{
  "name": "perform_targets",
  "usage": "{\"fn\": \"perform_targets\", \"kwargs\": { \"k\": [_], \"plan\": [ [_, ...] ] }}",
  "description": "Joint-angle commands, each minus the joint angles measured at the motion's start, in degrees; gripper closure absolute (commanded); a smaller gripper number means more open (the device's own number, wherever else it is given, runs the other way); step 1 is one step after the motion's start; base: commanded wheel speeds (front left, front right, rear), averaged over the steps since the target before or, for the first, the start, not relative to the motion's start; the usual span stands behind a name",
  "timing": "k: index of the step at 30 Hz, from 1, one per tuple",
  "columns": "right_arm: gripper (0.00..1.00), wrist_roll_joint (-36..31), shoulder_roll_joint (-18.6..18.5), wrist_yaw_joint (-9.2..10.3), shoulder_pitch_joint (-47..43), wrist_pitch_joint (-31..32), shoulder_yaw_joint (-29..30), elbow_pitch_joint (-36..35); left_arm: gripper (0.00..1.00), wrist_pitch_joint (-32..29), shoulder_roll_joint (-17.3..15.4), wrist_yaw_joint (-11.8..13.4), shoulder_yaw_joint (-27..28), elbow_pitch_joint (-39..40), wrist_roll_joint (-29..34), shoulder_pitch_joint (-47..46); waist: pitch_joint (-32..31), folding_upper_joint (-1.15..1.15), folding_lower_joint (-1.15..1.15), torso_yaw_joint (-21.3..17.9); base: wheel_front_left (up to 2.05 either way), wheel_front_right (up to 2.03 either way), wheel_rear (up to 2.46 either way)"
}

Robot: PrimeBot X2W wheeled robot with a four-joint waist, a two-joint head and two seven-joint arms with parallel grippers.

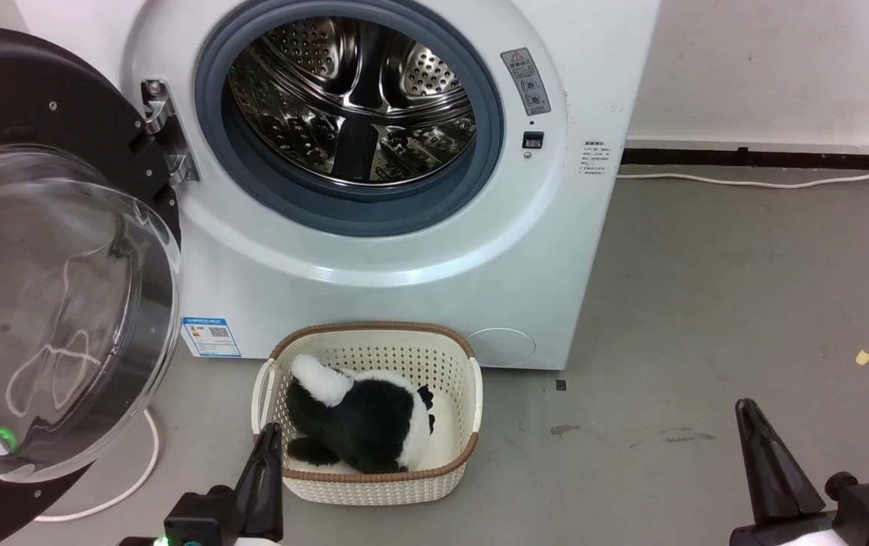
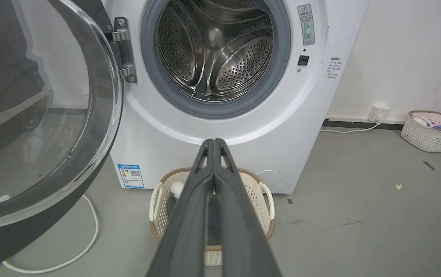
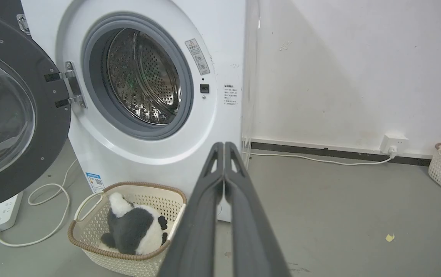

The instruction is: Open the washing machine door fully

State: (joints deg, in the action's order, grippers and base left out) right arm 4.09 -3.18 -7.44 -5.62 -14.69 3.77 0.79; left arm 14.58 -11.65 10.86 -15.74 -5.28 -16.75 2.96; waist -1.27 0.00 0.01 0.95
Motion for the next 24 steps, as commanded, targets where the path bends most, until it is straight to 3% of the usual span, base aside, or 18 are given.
{"fn": "perform_targets", "kwargs": {
  "k": [1,24],
  "plan": [
    [1.00,-0.1,0.0,0.00,0.1,0.2,0.0,0.0,1.00,-0.2,0.1,-0.2,0.2,0.1,0.2,0.0,0.0,0.00,0.00,0.0,0.00,0.00,0.00],
    [1.00,-0.8,0.1,-0.01,1.1,2.9,-0.7,-0.2,1.00,-2.9,1.7,-2.2,3.1,1.0,3.3,-0.6,0.2,0.00,0.00,-0.2,0.00,0.00,0.00]
  ]
}}
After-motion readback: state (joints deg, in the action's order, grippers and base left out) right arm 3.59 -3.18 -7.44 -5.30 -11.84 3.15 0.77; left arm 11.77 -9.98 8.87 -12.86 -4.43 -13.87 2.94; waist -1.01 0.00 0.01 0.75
